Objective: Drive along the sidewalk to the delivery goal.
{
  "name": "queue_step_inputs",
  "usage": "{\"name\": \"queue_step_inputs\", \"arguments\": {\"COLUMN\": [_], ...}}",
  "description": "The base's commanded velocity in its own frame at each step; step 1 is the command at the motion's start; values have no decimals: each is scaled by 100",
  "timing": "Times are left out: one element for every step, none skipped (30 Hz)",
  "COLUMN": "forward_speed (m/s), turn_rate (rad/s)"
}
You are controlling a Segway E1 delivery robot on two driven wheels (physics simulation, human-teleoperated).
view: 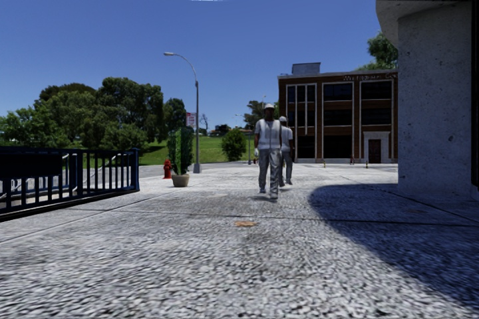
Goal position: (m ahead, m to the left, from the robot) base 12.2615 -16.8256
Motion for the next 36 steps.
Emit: {"name": "queue_step_inputs", "arguments": {"forward_speed": [107,111,119,119,129,138,160,160,200,200,200,200,200,200,200,200,200,200,200,200,200,200,200,200,200,200,200,200,200,200,200,200,200,200,200,200], "turn_rate": [77,77,77,77,77,77,77,77,77,72,66,62,62,42,0,0,0,0,0,0,0,0,0,0,0,0,0,0,0,0,0,0,0,0,0,0]}}
